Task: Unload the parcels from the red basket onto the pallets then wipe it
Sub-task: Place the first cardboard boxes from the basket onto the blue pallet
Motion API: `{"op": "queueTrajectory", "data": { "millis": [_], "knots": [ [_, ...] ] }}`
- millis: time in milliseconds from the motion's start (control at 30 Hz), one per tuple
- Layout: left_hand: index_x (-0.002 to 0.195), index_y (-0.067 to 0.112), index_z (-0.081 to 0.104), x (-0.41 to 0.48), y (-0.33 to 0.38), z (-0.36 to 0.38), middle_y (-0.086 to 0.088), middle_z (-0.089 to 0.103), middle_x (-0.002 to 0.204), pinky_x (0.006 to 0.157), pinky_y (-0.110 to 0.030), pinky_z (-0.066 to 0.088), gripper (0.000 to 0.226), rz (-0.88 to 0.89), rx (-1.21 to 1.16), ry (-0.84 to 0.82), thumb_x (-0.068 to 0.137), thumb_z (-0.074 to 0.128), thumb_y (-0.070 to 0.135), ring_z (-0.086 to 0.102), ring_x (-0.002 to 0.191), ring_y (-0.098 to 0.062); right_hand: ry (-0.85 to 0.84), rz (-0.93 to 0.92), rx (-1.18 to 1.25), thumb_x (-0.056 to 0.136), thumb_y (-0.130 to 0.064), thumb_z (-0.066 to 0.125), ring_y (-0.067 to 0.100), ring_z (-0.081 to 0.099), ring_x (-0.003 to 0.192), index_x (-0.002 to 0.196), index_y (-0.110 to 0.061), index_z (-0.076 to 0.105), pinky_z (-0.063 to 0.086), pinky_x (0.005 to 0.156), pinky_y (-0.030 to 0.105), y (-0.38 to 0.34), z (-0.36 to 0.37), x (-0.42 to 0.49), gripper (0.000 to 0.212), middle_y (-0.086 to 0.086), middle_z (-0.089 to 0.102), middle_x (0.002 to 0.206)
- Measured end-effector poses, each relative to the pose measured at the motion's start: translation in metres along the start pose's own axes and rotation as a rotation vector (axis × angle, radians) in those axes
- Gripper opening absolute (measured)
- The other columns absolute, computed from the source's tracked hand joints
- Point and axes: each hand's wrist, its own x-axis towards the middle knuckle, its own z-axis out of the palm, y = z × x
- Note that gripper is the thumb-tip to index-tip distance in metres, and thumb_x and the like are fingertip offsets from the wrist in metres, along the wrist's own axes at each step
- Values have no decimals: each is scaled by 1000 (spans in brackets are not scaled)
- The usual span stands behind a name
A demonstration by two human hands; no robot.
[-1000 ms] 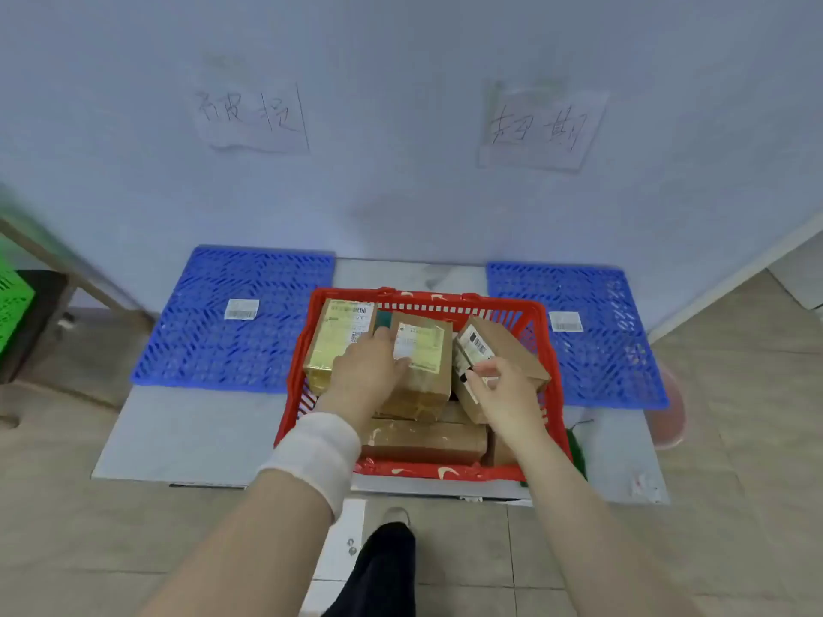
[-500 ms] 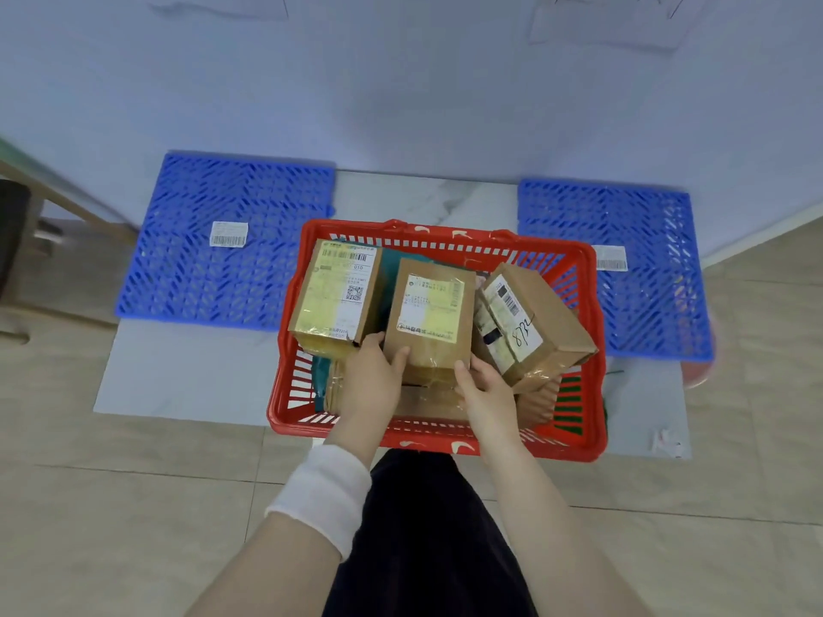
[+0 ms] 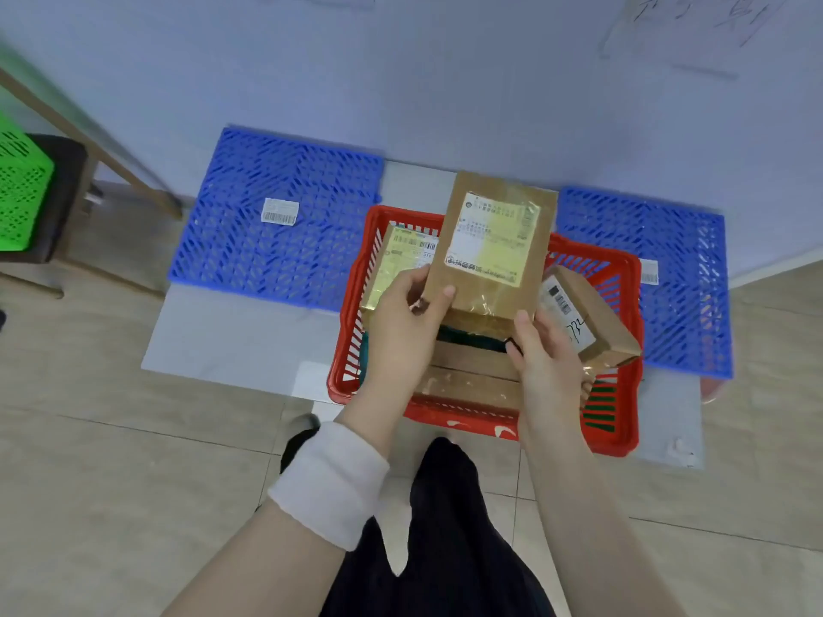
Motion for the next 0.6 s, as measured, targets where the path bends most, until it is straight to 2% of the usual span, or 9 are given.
{"op": "queueTrajectory", "data": {
  "millis": [133, 200, 267, 400, 500, 600],
  "knots": [
    [116, 16, 58, 25, 8, -77, 8, 62, 109, 79, -3, 41, 30, 63, -65, 41, 88, 60, 25, 57, 97, -2, -35, -46, 25, 89, -33, 57, 4, 57, 108, 107, -37, 60, 44, 96, 30, -13, 77, -19, 19, -14, 63, 114],
    [114, 17, 58, 38, 2, -122, 7, 63, 111, 88, -15, 44, 26, 62, -109, 51, 89, 58, 26, 57, 103, -6, -51, -68, 49, 89, -31, 57, 0, 60, 101, 102, -38, 61, 48, 85, 20, -14, 123, -32, 15, -18, 65, 106],
    [111, 18, 59, 54, -8, -167, 5, 64, 111, 93, -24, 44, 22, 63, -132, 58, 90, 56, 26, 57, 105, -8, -61, -83, 74, 89, -30, 58, -5, 62, 95, 110, -33, 62, 49, 73, 12, -12, 170, -45, 22, -18, 67, 102],
    [111, 13, 59, 82, -29, -243, 0, 65, 112, 88, -17, 45, 24, 40, -145, 106, 90, 57, 24, 58, 105, -11, -90, -35, 100, 89, -29, 58, 5, 59, 108, 121, -22, 59, 46, 93, 25, -5, 253, -67, 33, -8, 64, 118],
    [115, 11, 59, 102, -40, -275, -1, 65, 115, 94, -25, 46, 28, 3, -166, 94, 90, 56, 24, 58, 108, -12, -49, -13, 104, 90, -29, 56, 0, 57, 106, 121, -21, 58, 44, 96, 24, 0, 294, -72, 32, -12, 61, 120],
    [116, 12, 59, 126, -50, -289, -1, 64, 116, 98, -28, 45, 28, -27, -193, 84, 91, 56, 23, 58, 109, -12, -19, 12, 90, 91, -29, 55, 5, 57, 110, 122, -18, 57, 44, 99, 27, 3, 320, -63, 33, -8, 60, 123]
  ]
}}
